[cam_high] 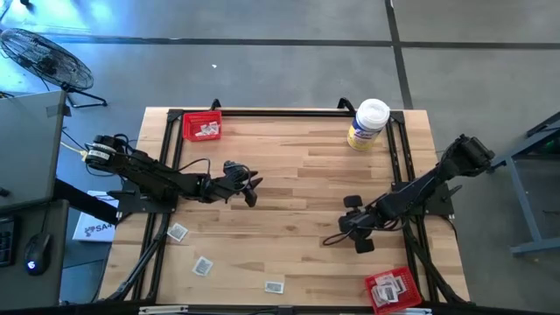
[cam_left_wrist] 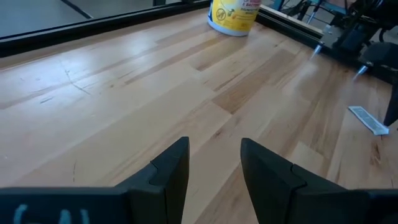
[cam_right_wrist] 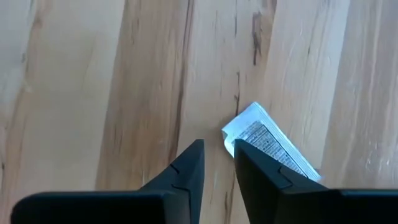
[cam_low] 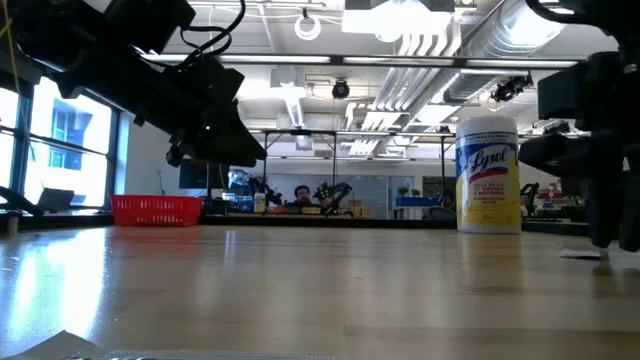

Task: Pick & Place First Aid Supplies
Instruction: Put the white and orange ointment pack into the top red bin

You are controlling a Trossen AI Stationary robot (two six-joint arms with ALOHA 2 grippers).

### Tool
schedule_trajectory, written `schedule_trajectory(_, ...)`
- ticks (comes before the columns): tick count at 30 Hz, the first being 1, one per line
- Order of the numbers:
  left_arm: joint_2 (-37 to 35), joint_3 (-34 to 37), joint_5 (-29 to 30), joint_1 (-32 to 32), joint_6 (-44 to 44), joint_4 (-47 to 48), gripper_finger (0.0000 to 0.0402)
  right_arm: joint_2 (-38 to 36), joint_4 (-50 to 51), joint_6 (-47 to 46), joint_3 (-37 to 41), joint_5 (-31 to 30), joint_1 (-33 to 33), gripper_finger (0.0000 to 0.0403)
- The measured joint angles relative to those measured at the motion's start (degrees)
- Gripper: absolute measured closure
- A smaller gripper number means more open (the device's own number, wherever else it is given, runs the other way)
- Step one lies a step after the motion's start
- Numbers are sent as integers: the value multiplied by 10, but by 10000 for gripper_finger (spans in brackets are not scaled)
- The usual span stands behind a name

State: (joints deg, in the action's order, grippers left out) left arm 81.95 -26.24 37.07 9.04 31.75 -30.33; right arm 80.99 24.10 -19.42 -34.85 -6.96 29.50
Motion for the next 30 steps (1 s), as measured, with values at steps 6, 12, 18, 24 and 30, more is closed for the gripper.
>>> schedule_trajectory(6, 0, 0, 7, 0, 0, 0, 259, 0, 1, 0, 0, -2, 0, 319)
schedule_trajectory(12, 0, 0, 7, 0, 1, -1, 259, 0, 0, 5, 1, -1, 0, 315)
schedule_trajectory(18, 0, 0, 7, 0, 3, -1, 259, 0, 0, 20, 1, -7, 0, 311)
schedule_trajectory(24, 0, 0, 7, 0, 3, -1, 259, 3, -25, 33, 1, -10, -3, 309)
schedule_trajectory(30, 0, 0, -3, 0, 3, -1, 259, 35, -28, 39, -1, 7, -11, 308)
